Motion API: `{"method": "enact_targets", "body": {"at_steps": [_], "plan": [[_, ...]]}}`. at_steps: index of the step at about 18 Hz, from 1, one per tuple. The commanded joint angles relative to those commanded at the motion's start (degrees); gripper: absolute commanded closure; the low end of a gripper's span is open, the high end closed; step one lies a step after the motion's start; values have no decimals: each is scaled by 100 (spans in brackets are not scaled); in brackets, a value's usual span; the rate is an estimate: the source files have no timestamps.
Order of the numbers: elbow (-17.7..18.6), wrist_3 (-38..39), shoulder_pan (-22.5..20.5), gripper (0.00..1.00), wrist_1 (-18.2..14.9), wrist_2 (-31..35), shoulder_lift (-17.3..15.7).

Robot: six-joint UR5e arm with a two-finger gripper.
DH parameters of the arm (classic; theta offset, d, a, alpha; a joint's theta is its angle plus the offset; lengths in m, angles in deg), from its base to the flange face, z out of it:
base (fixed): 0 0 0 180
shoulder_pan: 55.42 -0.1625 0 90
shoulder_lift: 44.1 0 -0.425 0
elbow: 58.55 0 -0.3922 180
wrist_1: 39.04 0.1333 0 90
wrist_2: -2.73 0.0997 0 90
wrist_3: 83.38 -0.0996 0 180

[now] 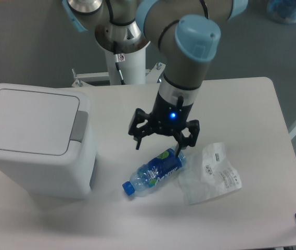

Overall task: Open the trash can
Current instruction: 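Move the gripper over the trash can lid toward the grey tab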

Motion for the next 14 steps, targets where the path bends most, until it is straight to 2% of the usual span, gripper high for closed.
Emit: {"method": "enact_targets", "body": {"at_steps": [5,14], "plan": [[88,115,70,0,-9,-389,-273],[334,317,299,0,35,-327,-309]]}}
